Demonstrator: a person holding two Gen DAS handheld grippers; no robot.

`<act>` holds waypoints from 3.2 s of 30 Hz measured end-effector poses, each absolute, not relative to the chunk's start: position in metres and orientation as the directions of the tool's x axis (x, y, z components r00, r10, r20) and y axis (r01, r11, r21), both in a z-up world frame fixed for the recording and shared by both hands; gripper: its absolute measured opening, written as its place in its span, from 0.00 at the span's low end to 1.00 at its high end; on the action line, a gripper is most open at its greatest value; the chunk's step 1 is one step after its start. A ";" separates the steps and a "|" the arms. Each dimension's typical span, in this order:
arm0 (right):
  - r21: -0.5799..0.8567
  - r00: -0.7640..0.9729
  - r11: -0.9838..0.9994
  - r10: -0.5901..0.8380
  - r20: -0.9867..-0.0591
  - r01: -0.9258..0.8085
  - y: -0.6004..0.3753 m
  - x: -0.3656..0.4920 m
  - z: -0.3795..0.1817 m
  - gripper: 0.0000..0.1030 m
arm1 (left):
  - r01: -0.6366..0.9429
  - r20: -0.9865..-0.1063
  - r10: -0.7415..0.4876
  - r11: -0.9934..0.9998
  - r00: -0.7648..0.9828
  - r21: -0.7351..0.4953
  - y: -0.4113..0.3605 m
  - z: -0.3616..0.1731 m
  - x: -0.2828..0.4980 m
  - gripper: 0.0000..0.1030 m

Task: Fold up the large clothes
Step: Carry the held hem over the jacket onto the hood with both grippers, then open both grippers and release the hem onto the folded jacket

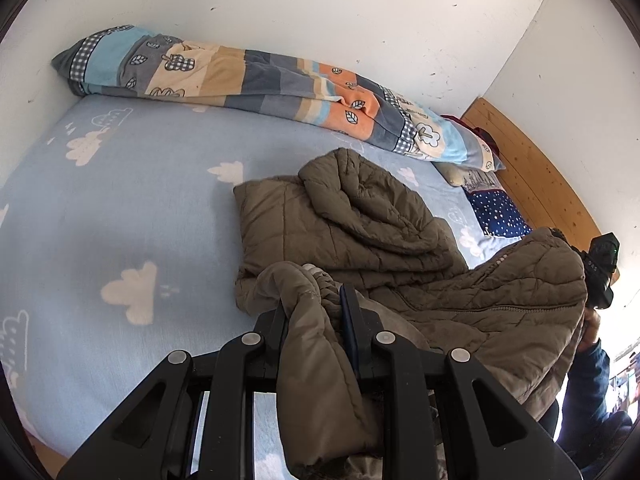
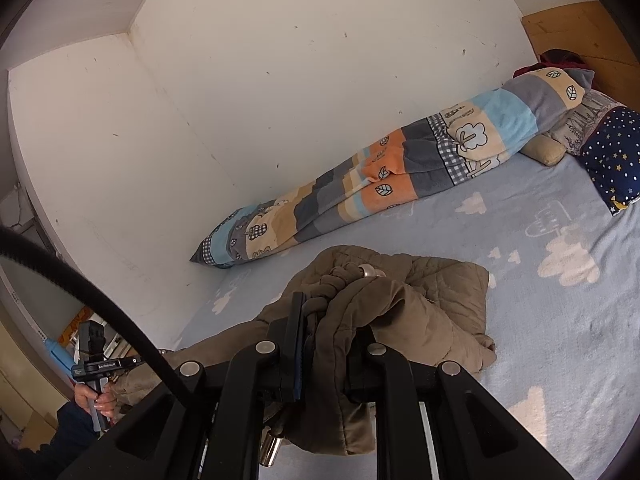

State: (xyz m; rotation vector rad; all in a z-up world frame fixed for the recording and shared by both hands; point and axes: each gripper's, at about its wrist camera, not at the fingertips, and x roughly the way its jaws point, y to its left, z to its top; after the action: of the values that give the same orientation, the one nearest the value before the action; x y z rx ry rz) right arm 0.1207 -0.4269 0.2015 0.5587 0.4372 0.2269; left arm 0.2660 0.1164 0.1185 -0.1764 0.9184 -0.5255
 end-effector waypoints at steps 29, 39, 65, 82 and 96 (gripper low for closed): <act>0.515 0.844 0.855 0.236 -0.482 0.055 -0.489 0.320 0.154 0.14 | 0.282 -0.723 -0.550 0.835 0.418 -0.472 0.085 0.100 0.479 0.21; 0.531 0.793 0.834 0.222 -0.568 0.147 -0.511 0.375 0.101 0.14 | 0.193 -0.777 -0.516 0.856 0.361 -0.479 0.076 0.051 0.536 0.22; 0.683 0.705 0.622 0.282 -0.651 0.382 -0.547 0.421 0.019 0.14 | -0.041 -0.730 -0.612 0.758 0.303 -0.651 0.087 0.000 0.604 0.47; 0.828 0.767 0.425 0.365 -0.527 0.366 -0.569 0.391 0.057 0.23 | 0.241 -0.636 -0.570 0.812 0.520 -0.532 0.086 0.108 0.538 0.55; 0.690 0.780 0.685 0.291 -0.554 0.235 -0.525 0.351 0.132 0.26 | 0.563 -0.749 -0.565 0.764 0.346 -0.315 -0.060 0.064 0.471 0.57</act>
State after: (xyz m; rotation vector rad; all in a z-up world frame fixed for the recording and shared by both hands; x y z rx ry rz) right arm 0.3507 -0.5245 0.1322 0.8339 0.6968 0.0348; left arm 0.4713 -0.0604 0.0642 -0.0017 0.9729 -0.7319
